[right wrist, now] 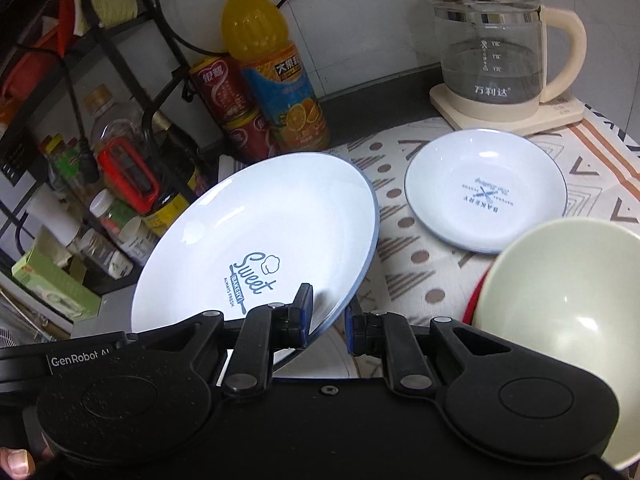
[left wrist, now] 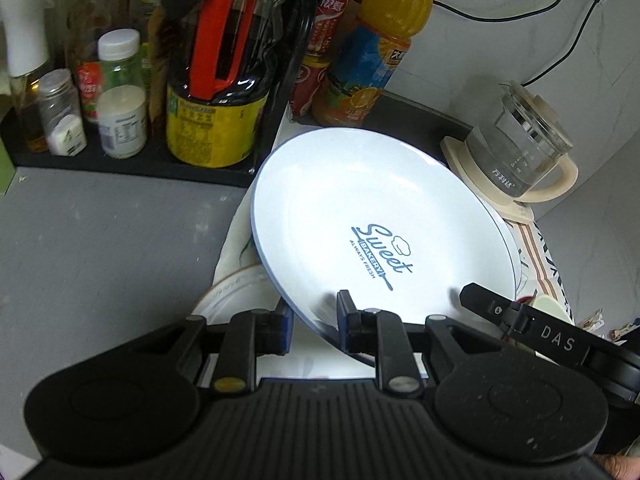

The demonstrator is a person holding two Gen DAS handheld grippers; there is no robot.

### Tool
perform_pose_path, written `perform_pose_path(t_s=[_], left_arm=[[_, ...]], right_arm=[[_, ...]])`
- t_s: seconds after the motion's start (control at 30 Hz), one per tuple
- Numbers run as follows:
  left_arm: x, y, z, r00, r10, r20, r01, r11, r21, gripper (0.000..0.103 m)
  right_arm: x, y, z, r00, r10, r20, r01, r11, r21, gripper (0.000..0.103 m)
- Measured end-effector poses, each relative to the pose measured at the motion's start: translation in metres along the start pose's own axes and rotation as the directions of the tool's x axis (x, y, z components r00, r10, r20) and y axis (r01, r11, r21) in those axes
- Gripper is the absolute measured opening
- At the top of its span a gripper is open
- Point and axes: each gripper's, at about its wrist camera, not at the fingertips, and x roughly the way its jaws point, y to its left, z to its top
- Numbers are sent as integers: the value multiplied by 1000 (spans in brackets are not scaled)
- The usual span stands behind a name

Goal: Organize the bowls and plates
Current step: 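Lift the 'Sweet' plate and carry it over the flower-pattern plate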

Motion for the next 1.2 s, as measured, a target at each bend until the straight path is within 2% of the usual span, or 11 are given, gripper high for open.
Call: perform_pose_path(t_s=[0.67,1.2], left_arm=[[-13,12,-49,999,11,-47,-12,999,-29,20],[-9,25,-70,991,1,-134,-10,998,-69,21]], right_arm=[[-14,-2,-39,999,-2,-53,2,1000,-12,16],[-13,2,-55,994,-33,-103,26,997,-67,16]])
